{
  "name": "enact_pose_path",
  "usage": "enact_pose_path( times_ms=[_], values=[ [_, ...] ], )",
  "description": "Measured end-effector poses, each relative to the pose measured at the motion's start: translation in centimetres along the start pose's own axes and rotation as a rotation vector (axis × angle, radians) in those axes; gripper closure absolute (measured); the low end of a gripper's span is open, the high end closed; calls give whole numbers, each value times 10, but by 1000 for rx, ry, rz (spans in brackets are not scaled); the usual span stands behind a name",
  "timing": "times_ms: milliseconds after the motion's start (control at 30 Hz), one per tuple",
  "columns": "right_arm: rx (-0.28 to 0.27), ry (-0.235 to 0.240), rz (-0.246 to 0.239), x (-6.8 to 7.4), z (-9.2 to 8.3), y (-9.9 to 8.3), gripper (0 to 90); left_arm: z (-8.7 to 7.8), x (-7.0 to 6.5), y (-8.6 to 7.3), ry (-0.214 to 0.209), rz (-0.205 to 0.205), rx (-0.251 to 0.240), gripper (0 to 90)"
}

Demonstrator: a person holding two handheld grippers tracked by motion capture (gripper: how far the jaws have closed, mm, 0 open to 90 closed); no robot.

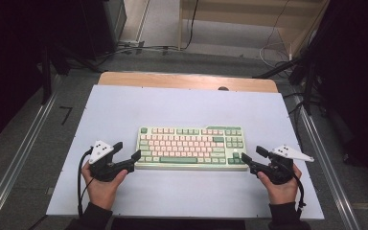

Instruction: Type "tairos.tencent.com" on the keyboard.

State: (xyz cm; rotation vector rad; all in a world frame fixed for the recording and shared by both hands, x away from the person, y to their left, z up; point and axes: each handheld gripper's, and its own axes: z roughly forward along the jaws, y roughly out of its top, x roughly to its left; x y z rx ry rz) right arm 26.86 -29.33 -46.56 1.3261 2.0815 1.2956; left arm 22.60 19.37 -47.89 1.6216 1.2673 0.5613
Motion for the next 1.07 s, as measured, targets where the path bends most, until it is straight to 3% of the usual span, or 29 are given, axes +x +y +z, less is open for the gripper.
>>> enact_pose_path(
  times_ms=[133, 500, 800, 967, 1067],
  values=[
    [12, -24, 9, -7, -5, -5, 282, -4, 6, -2, 28, -7, 2, 236],
    [29, -68, 24, -16, -14, -13, 282, -15, 16, -8, 115, 21, 30, 238],
    [42, -124, 61, -27, -25, -21, 283, -21, 30, -12, 150, -13, 59, 239],
    [34, -143, 97, -36, -33, -24, 281, -15, 35, -12, 167, -32, 73, 251],
    [33, -152, 106, -38, -33, -24, 274, -8, 39, -12, 158, -66, 88, 253]
  ],
)
